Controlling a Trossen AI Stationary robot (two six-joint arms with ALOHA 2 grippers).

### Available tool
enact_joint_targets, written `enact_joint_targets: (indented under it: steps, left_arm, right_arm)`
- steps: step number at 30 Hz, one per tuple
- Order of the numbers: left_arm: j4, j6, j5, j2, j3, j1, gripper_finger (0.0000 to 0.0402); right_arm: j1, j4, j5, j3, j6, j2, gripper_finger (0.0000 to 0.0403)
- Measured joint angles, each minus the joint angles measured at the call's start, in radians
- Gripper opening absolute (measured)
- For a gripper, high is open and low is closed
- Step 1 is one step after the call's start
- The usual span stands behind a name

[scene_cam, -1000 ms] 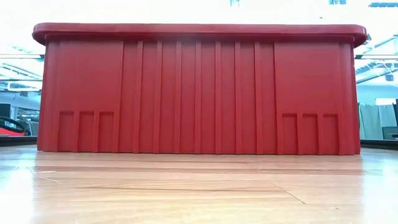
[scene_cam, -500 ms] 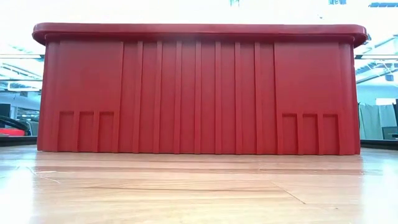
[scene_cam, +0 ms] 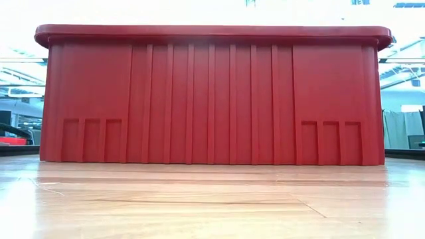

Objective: Pick and place slides into bin
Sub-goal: Put the black slide into the red bin

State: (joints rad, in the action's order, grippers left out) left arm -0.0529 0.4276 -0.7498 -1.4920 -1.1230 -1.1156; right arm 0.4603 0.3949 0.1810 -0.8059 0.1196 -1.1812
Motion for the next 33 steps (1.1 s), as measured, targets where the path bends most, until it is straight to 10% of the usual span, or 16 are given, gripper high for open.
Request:
enact_joint_targets:
  steps: [13,25,33]
  left_arm:
    - [-0.134,-0.09,0.174,-0.111,-0.183,0.069,0.0225]
    - [-1.17,0.191,0.125,-0.609,-0.985,0.037,0.0225]
    - [-1.51,0.513,0.349,-0.792,-1.064,0.051,0.0225]
  right_arm:
    - [0.0,-0.005,0.0,0.0,-0.007,0.0,0.021]
    - [0.003,-0.056,0.0,0.0,0.054,0.0,0.021]
    - [0.011,-0.057,0.003,0.0,0.05,0.0,0.021]
